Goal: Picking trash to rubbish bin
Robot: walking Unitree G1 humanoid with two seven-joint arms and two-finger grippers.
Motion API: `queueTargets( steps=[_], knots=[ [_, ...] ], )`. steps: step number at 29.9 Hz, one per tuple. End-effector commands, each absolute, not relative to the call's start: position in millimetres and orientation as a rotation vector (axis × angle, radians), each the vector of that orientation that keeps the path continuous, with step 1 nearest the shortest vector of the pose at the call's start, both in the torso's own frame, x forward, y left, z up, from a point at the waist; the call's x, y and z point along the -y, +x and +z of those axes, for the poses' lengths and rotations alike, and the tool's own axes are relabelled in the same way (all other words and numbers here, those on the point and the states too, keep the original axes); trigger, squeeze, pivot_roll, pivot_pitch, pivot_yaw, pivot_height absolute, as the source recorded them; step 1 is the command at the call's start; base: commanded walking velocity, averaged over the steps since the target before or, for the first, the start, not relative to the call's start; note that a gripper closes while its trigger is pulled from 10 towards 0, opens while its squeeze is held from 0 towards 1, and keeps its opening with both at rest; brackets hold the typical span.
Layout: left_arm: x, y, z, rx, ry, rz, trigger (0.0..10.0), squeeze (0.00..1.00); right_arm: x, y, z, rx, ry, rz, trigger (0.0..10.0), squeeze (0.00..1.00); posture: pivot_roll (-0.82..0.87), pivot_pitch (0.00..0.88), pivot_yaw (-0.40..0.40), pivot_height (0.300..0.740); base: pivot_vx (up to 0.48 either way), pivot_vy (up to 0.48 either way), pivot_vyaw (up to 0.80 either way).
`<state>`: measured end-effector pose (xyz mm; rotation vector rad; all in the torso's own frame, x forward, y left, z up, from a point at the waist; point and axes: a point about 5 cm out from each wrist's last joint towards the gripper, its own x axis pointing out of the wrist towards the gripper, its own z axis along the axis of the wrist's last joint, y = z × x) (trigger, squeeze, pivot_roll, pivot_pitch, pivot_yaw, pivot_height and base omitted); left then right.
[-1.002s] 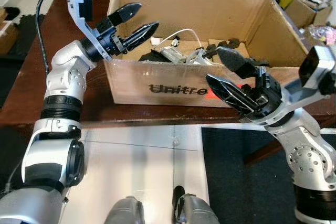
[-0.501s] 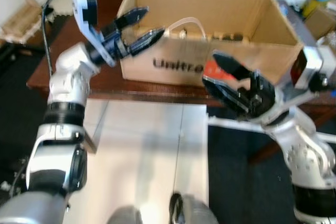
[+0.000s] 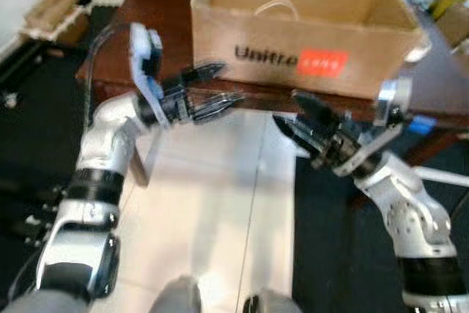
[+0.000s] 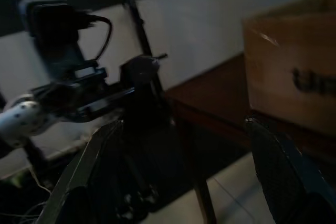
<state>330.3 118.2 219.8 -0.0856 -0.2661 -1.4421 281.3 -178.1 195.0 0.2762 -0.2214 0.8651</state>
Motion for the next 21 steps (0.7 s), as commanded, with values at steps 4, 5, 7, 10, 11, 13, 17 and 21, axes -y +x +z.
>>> queueTargets(
  steps=[4, 5, 7, 10, 11, 13, 17, 21],
  knots=[
    [-119.3, 325.5, 152.4, -0.022, -0.042, -1.433, 10.0, 0.0, 193.7, 296.8, 153.7, 0.057, 0.261, 0.654, 10.0, 0.0, 0.12, 0.094, -0.021, 0.74, 0.0, 0.0, 0.0],
    [-119.3, 325.5, 152.4, -0.022, -0.042, -1.433, 10.0, 0.0, 193.7, 296.8, 153.7, 0.057, 0.261, 0.654, 10.0, 0.0, 0.12, 0.094, -0.021, 0.74, 0.0, 0.0, 0.0],
    [-125.5, 327.6, 119.4, -0.148, -0.111, -1.307, 10.0, 0.0, 205.4, 302.0, 124.4, -0.047, 0.261, 0.52, 10.0, 0.0, 0.12, 0.087, -0.021, 0.74, 0.0, 0.0, 0.0],
    [-136.2, 317.6, 72.6, -0.349, -0.15, -1.137, 10.0, 0.0, 220.7, 299.1, 81.7, -0.19, 0.295, 0.348, 10.0, 0.0, 0.12, 0.087, -0.021, 0.74, 0.0, 0.0, 0.0],
    [-136.2, 317.6, 72.6, -0.349, -0.15, -1.137, 10.0, 0.0, 220.7, 299.1, 81.7, -0.19, 0.295, 0.348, 10.0, 0.0, 0.12, 0.087, -0.021, 0.74, 0.0, 0.0, 0.0],
    [-141.0, 310.5, 55.7, -0.423, -0.164, -1.069, 10.0, 0.0, 227.5, 294.1, 64.8, -0.24, 0.318, 0.278, 10.0, 0.0, 0.12, 0.087, -0.021, 0.74, 0.0, 0.0, 0.0],
    [-154.7, 295.4, 23.7, -0.55, -0.162, -0.873, 10.0, 0.0, 246.1, 277.3, 28.2, -0.347, 0.389, 0.073, 10.0, 0.0, 0.12, 0.087, -0.021, 0.74, 0.0, 0.0, 0.0],
    [-164.2, 288.6, 9.1, -0.599, -0.165, -0.728, 10.0, 0.0, 256.4, 261.8, 5.4, -0.427, 0.428, -0.063, 10.0, 0.0, 0.11, 0.087, -0.023, 0.74, 0.0, 0.0, 0.0]
  ],
)
